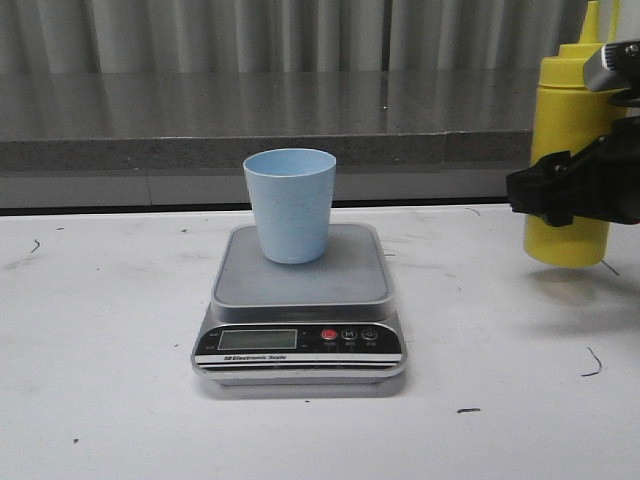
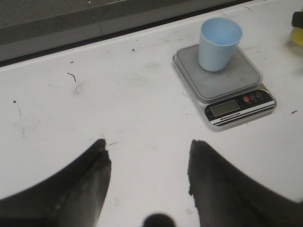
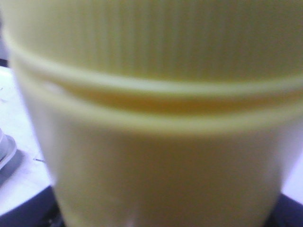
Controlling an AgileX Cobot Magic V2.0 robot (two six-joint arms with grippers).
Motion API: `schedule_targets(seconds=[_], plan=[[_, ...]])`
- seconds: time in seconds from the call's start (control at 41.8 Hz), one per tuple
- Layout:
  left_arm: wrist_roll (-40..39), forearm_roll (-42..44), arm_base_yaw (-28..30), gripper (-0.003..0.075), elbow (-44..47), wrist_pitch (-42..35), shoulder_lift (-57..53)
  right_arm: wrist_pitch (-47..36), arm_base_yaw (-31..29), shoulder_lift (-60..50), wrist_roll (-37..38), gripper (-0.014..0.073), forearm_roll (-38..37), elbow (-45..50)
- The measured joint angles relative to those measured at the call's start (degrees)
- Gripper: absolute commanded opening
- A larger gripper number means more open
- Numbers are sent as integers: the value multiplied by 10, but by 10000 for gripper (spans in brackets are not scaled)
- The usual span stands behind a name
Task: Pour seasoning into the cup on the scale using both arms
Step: 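Turn the bottle upright and lower it back onto the table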
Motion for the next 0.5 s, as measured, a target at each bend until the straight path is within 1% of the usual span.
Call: schedule_targets(seconds=[0.096, 0.191, 0.502], plan=[[0, 0, 0, 364, 0, 0, 0, -44, 0, 28, -21, 360, 10, -7], [0, 0, 0, 364, 0, 0, 0, -69, 0, 51, -32, 360, 21, -15], [0, 0, 0, 364, 0, 0, 0, -85, 0, 108, -34, 360, 26, -36]])
